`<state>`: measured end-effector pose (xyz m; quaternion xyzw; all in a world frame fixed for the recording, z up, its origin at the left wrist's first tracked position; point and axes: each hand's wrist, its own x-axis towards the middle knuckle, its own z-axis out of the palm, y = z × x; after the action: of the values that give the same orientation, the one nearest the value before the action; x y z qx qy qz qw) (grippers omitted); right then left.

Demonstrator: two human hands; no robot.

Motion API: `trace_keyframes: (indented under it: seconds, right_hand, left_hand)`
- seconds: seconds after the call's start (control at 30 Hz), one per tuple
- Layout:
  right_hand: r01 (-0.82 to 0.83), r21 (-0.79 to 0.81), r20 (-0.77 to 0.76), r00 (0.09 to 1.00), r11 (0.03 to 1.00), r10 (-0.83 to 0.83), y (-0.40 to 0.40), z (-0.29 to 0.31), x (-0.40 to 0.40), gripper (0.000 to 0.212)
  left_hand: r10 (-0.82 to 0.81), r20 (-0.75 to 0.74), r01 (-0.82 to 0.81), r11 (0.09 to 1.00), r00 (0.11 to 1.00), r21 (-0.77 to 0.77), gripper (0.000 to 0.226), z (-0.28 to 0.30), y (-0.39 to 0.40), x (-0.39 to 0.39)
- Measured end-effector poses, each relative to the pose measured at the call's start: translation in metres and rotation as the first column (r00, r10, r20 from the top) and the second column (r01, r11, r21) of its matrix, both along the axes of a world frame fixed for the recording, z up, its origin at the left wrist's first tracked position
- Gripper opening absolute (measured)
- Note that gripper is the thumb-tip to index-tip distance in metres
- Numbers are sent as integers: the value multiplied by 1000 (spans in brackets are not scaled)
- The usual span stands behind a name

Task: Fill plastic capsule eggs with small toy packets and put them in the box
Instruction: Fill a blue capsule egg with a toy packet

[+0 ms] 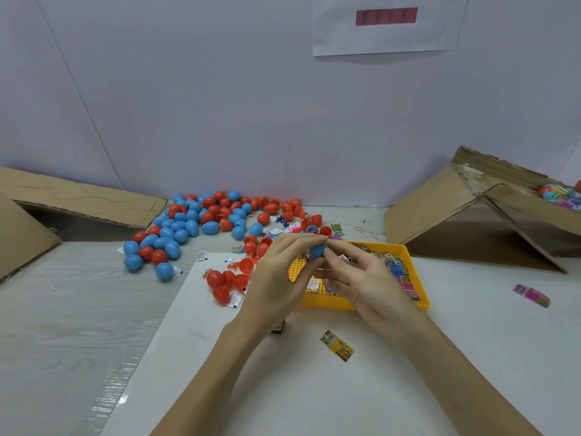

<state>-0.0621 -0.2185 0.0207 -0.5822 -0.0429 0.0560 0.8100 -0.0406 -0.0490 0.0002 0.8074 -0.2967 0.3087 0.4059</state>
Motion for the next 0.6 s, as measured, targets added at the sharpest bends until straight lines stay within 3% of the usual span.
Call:
trace_keyframes:
  seconds: [0.27,0.37,0.6]
  right_hand:
    - [58,-243,121,992,968,-29,5,-1,-1,18]
    - [100,-276,167,984,956,-55,5,-2,-1,18]
    - [217,-282,228,961,935,-155,8,-5,-2,23]
  left_hand:
    - [19,34,-23,991,999,133,47,1,-4,-3]
    - [38,59,-48,983,998,177,40,2,-4,-5]
    - [106,145,-123,986,984,115,37,4,-7,-11]
